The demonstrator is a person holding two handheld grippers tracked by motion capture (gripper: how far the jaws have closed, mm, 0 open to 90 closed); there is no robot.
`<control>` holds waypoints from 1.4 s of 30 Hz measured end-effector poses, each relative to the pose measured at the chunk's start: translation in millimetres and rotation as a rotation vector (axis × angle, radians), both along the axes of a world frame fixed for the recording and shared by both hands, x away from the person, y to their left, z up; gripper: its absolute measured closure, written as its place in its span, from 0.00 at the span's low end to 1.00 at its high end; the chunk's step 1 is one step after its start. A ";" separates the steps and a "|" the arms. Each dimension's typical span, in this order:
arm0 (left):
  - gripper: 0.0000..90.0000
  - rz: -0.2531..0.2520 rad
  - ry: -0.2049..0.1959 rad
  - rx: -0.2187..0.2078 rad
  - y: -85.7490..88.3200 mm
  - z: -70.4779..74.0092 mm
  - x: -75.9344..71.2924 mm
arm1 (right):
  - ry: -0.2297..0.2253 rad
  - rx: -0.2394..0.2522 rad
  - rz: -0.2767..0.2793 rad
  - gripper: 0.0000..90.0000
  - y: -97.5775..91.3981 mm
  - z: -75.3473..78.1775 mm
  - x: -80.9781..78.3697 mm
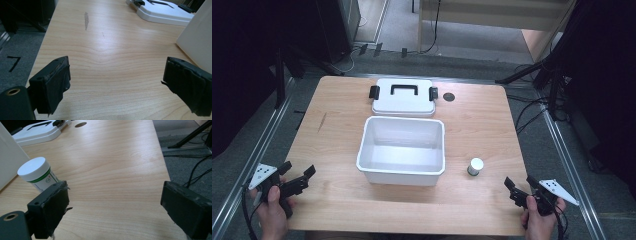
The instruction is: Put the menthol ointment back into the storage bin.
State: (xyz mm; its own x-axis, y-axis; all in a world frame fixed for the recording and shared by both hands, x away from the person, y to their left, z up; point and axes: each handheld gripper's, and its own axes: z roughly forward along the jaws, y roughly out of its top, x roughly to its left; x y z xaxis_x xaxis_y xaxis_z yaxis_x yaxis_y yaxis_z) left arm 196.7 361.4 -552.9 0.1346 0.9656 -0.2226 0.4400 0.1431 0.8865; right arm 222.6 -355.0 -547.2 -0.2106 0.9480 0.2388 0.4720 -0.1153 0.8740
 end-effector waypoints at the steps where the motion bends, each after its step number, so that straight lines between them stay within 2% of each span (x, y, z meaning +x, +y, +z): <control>1: 0.09 0.000 -0.001 0.001 -0.4 0.0 0.1 | 0.000 0.000 0.001 0.09 0.0 0.0 0.0; 12: 0.09 0.016 -0.024 0.047 -5.7 0.9 0.4 | 0.034 0.012 0.040 0.09 -0.5 -0.4 2.8; 13: 0.09 0.009 -0.029 0.048 -5.9 0.9 -0.2 | 0.042 0.017 0.051 0.09 -1.0 -0.7 3.5; 14: 0.09 0.001 -0.031 0.046 -6.0 0.8 -0.1 | 0.065 0.055 0.072 0.09 -2.6 0.1 5.0; 17: 0.09 0.000 -0.023 0.046 -6.9 0.8 0.9 | 0.085 0.070 0.097 0.09 -3.5 2.4 7.0; 19: 0.09 -0.006 -0.018 0.045 -7.0 0.8 1.3 | 0.116 0.045 0.121 0.09 -1.0 7.5 8.9; 20: 0.09 -0.008 -0.017 0.044 -6.9 0.7 1.5 | 0.148 0.012 0.150 0.09 2.7 13.7 10.8; 21: 0.09 -0.011 -0.015 0.042 -6.8 0.8 1.7 | 0.148 0.012 0.150 0.09 2.7 13.7 10.8; 22: 0.09 -0.017 -0.015 0.036 -6.7 0.7 1.9 | 0.162 -0.008 0.172 0.09 5.4 17.0 11.6; 25: 0.09 -0.035 -0.020 0.028 -6.8 0.6 1.8 | 0.217 -0.107 0.237 0.09 15.5 27.5 14.2; 26: 0.09 -0.039 -0.021 0.025 -6.9 0.6 1.9 | 0.233 -0.126 0.253 0.09 17.9 29.9 15.0; 30: 0.09 -0.048 -0.026 0.029 -7.3 0.6 1.7 | 0.333 -0.241 0.312 0.09 32.0 41.4 20.7; 31: 0.09 -0.046 -0.027 0.031 -7.5 0.6 1.6 | 0.372 -0.277 0.330 0.10 36.9 45.0 23.6; 35: 0.09 -0.032 -0.035 0.037 -8.5 0.7 0.4 | 0.462 -0.351 0.337 0.10 46.9 52.3 34.2; 37: 0.09 -0.027 -0.032 0.042 -8.9 0.7 0.7 | 0.496 -0.368 0.349 0.10 51.1 55.7 38.8; 39: 0.09 -0.027 -0.032 0.040 -8.8 0.6 0.7 | 0.535 -0.389 0.364 0.15 55.4 59.6 44.2; 40: 0.09 -0.028 -0.029 0.038 -8.6 0.7 0.8 | 0.574 -0.410 0.367 0.15 60.4 63.0 49.4; 41: 0.09 -0.027 -0.026 0.035 -8.4 0.7 1.0 | 0.574 -0.410 0.367 0.15 60.4 63.0 49.4; 42: 0.09 -0.022 -0.025 0.036 -8.3 0.7 1.1 | 0.617 -0.440 0.363 0.15 65.6 65.7 54.5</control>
State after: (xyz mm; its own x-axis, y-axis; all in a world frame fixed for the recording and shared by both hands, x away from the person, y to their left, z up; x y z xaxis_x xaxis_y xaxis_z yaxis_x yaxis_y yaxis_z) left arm 197.8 353.1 -552.2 0.1606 0.9698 -0.1838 0.4206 0.1012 0.9016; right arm 277.1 -289.4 -481.5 -0.4731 0.8803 0.0355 0.8223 0.4267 0.3765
